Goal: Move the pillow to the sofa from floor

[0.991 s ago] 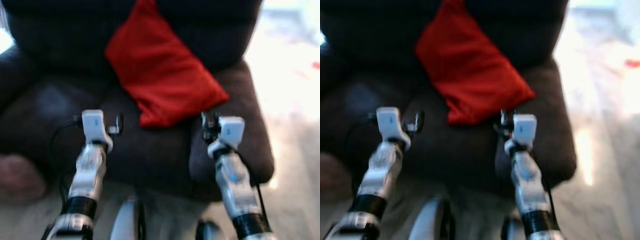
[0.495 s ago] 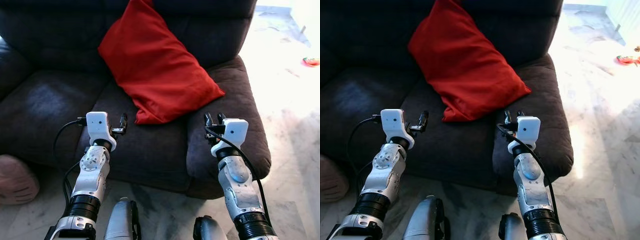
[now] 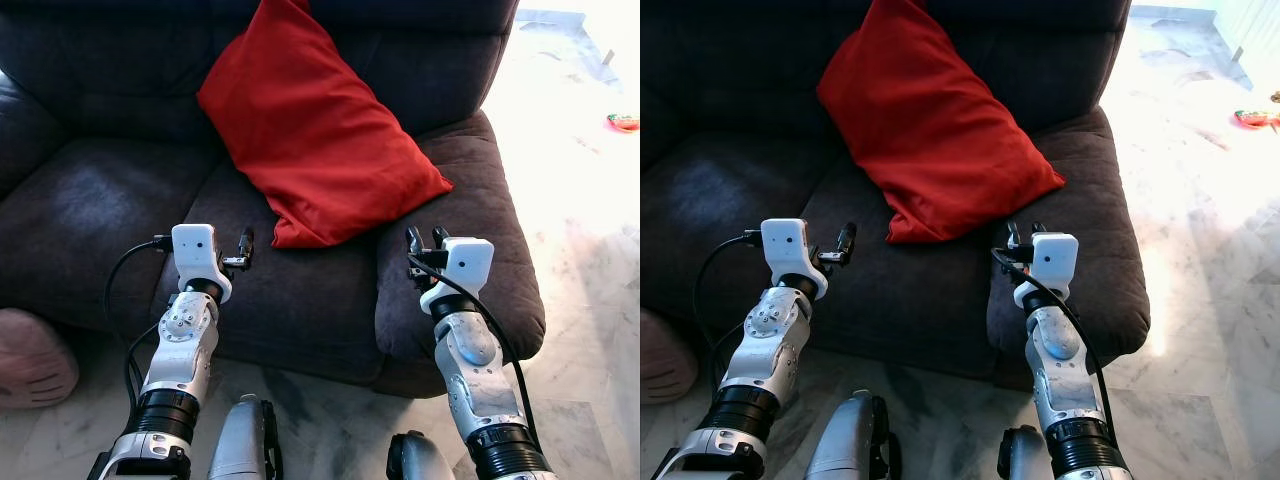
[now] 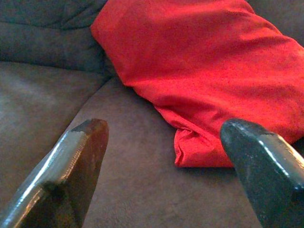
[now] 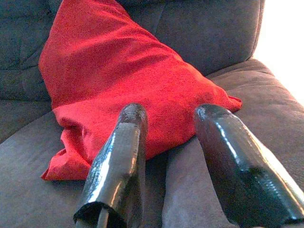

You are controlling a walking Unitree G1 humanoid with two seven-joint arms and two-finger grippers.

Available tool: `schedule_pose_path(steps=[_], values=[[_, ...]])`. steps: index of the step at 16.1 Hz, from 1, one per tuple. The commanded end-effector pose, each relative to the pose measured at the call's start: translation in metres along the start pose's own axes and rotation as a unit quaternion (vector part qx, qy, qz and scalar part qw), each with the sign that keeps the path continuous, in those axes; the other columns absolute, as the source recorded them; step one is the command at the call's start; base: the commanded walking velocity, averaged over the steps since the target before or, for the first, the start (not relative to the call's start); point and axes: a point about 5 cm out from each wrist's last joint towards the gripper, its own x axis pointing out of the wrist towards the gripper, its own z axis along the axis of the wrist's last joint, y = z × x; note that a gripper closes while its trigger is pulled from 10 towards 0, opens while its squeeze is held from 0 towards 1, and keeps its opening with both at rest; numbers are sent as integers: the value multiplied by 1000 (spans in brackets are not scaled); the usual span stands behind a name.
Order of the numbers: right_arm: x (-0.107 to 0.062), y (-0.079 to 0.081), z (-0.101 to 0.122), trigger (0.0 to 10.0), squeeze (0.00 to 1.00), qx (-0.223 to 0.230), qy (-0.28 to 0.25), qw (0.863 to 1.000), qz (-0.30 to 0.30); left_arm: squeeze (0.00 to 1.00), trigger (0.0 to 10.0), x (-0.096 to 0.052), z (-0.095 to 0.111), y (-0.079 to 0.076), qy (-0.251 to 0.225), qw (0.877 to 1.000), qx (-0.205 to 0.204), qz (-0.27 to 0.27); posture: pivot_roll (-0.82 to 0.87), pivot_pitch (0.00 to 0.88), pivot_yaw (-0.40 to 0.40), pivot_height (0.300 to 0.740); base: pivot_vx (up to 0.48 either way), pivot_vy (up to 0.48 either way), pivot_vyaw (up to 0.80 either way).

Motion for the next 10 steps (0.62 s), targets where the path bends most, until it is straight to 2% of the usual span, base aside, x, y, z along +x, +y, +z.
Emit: schedule_pose_path(steps=[1, 10], values=[[-1, -1, 0, 10000, 0, 0, 3, 1000, -3, 0, 10000, -1, -2, 1, 7, 1000, 4, 1, 36, 158, 9, 631, 0, 0, 0], [0, 0, 0, 10000, 0, 0, 4, 1000, -4, 0, 10000, -1, -1, 1, 8, 1000, 7, 0, 37, 151, 11, 631, 273, 0, 0]])
